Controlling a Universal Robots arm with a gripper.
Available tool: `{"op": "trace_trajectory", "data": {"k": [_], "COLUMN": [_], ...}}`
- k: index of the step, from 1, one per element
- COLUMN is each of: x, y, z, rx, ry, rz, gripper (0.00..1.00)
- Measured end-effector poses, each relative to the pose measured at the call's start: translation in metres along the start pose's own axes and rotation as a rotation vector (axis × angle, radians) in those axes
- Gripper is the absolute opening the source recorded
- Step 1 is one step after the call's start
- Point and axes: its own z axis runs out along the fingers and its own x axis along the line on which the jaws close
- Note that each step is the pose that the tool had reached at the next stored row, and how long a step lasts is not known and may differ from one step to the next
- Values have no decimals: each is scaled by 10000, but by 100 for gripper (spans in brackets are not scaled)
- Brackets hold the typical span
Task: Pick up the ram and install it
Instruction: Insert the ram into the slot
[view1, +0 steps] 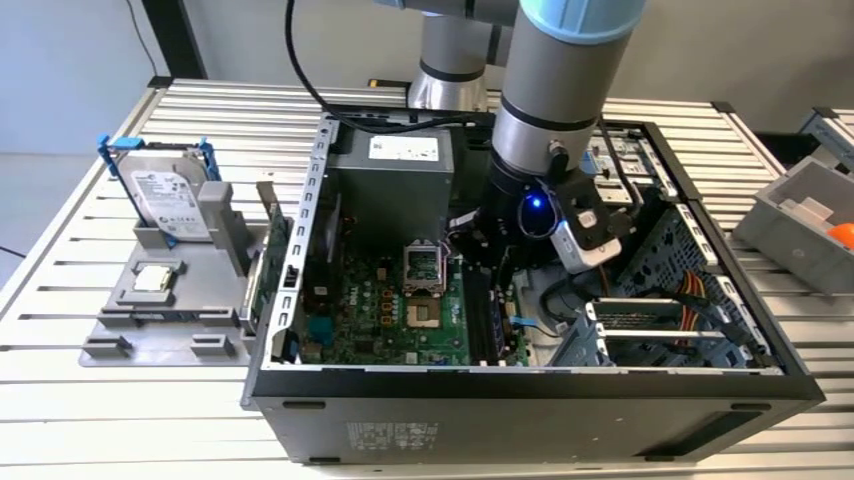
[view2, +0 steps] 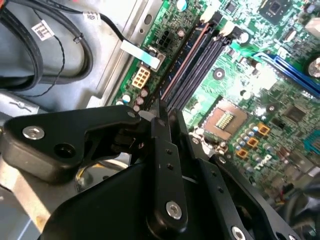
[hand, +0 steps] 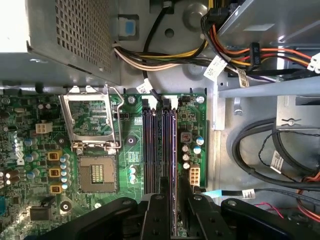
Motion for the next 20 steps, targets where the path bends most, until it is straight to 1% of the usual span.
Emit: {"op": "trace_trajectory", "data": {"k": [6,7,20], "x": [0,0,0], "y": [0,0,0], "z": [-2,-2,-6], "rx": [0,1,1], "ry": [0,0,0], "rz": [0,0,0], "gripper": [100,0,0]}}
